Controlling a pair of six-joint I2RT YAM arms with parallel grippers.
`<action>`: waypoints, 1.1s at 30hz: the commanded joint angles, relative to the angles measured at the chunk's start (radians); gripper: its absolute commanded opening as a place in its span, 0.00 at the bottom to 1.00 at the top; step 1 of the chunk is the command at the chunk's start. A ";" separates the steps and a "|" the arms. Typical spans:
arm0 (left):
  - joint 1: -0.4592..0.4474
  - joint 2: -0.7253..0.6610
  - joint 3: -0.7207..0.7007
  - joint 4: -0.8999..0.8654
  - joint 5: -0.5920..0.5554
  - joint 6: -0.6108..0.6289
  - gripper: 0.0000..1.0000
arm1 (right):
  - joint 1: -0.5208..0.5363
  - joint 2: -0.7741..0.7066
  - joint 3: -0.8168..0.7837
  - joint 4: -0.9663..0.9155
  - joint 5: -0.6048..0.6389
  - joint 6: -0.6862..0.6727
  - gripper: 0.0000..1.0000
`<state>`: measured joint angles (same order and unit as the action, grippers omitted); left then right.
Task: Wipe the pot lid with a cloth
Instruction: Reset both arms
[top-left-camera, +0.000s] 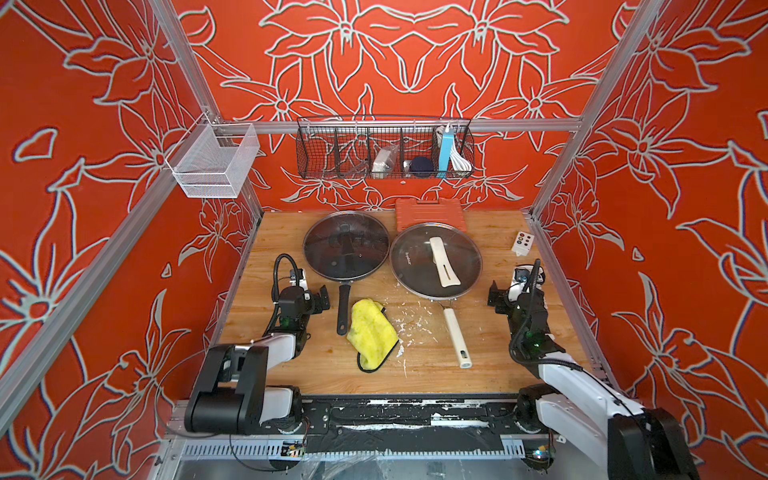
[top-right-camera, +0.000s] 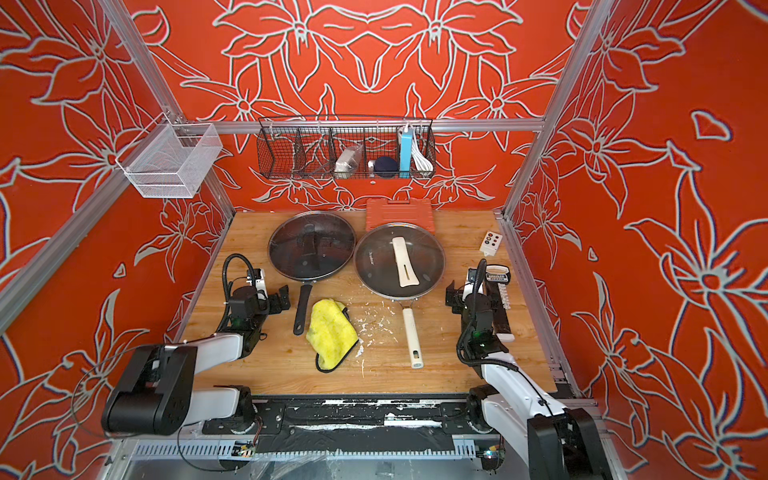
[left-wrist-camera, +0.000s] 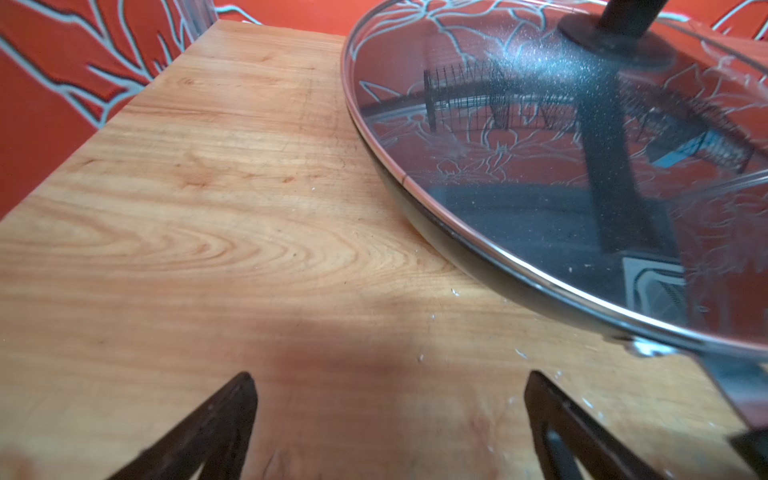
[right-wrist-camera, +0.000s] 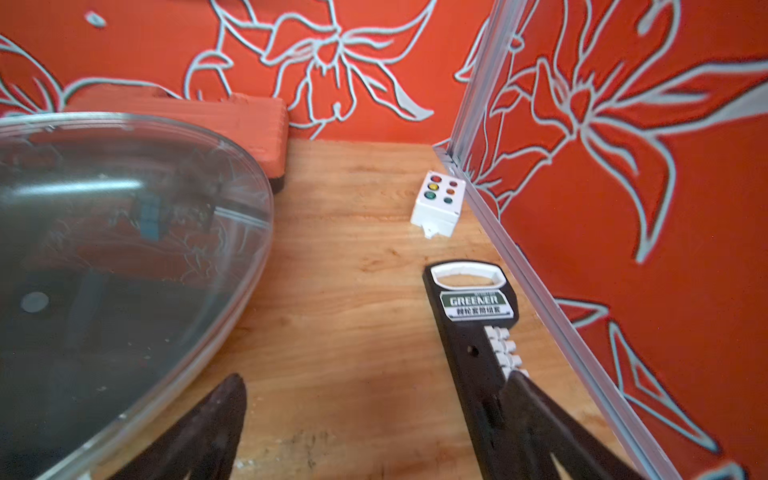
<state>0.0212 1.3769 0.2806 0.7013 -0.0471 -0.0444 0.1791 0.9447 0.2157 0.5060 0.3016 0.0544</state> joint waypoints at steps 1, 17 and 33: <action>0.006 0.020 0.027 0.063 0.056 0.045 1.00 | -0.029 0.014 -0.012 0.081 -0.050 -0.004 0.98; 0.007 0.031 0.031 0.070 -0.005 0.025 1.00 | -0.059 0.387 -0.042 0.502 -0.107 -0.113 0.98; 0.007 0.027 0.030 0.073 -0.002 0.025 1.00 | -0.063 0.460 0.037 0.422 -0.116 -0.120 0.98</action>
